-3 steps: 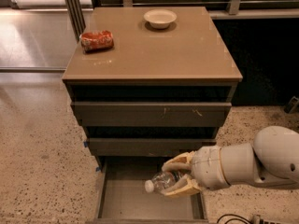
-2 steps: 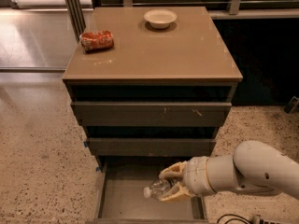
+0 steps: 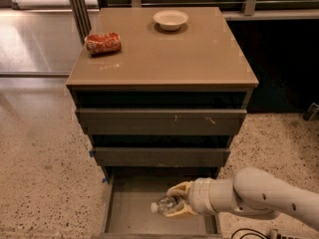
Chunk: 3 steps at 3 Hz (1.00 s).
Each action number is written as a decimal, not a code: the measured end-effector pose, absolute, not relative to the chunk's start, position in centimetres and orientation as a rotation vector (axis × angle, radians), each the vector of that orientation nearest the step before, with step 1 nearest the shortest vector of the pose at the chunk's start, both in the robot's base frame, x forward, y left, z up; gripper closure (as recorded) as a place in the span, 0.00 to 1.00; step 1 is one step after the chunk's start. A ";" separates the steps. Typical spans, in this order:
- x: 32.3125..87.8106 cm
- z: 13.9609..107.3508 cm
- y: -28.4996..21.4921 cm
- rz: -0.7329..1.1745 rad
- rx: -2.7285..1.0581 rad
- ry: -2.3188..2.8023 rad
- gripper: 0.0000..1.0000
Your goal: Place water bottle into bottom drawer
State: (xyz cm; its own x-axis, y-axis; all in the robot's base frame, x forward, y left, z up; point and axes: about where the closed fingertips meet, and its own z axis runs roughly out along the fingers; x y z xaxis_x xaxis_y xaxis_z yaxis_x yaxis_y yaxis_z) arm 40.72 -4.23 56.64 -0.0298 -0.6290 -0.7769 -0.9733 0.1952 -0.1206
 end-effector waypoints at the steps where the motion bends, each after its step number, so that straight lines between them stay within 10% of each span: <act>1: 40.7 56.3 -3.9 0.602 -1.514 1.737 1.00; 3: 45.6 47.3 0.5 0.648 -1.466 1.693 1.00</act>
Offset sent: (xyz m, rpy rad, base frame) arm 0.0496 0.0676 -0.1162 0.1315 -0.0031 0.0631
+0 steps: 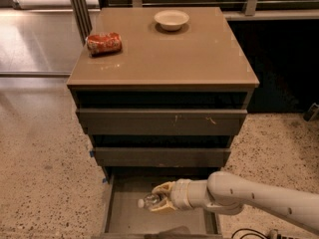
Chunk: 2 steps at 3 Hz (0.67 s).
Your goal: Place water bottle into bottom drawer
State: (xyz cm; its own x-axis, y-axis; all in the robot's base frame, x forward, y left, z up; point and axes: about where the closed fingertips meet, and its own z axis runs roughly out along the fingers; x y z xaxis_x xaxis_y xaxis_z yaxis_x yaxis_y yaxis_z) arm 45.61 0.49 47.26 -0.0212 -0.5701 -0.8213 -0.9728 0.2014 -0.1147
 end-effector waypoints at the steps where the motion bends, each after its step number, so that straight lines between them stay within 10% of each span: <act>1: 48.1 40.2 2.9 0.677 -1.416 1.733 1.00; 2: 47.0 38.3 3.9 0.731 -1.394 1.751 1.00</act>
Offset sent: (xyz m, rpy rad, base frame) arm 0.0210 0.0187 -0.0573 0.0164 0.0296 -0.0283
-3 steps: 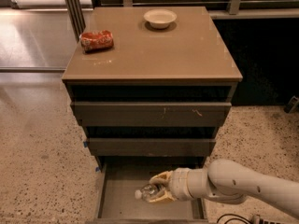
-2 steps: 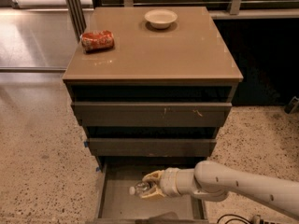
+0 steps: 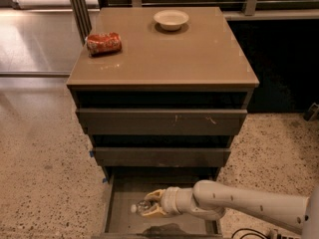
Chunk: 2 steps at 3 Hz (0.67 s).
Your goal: Place water bottle into bottom drawer
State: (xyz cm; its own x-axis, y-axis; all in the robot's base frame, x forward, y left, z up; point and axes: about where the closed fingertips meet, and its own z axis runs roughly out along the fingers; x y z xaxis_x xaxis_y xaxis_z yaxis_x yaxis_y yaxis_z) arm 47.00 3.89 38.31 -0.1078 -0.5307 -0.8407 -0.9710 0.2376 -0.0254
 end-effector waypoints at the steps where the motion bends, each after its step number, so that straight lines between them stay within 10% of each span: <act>1: 47.0 38.3 3.9 0.731 -1.394 1.751 1.00; 2: 47.6 34.8 5.3 0.740 -1.383 1.767 1.00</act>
Offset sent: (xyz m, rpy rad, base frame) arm 0.0177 0.0367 -0.1003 -0.0020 0.0413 -0.0300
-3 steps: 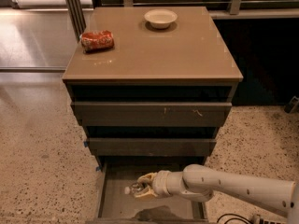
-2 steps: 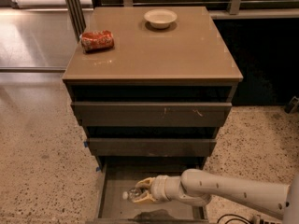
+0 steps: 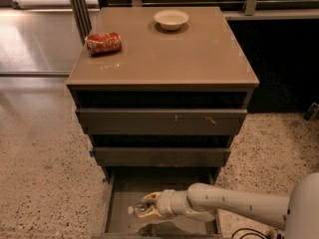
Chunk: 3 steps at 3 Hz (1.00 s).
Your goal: Place water bottle into bottom drawer
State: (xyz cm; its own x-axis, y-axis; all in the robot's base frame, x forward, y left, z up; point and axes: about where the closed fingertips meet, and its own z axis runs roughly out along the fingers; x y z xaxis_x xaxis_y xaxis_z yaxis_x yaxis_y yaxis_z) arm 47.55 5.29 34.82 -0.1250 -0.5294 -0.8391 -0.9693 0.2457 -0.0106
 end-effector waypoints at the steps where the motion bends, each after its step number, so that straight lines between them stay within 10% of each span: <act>1: 48.8 29.3 7.4 0.741 -1.329 1.815 1.00; 3: 49.1 23.4 9.8 0.741 -1.285 1.877 1.00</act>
Offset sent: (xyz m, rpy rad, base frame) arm 0.0257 0.0643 -0.1688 -0.0309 0.0942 -0.1380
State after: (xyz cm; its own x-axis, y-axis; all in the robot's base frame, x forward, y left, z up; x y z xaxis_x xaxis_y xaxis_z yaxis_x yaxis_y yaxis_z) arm 49.13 9.76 23.37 -0.2324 -0.5192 -0.8224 -0.9409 0.3343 0.0549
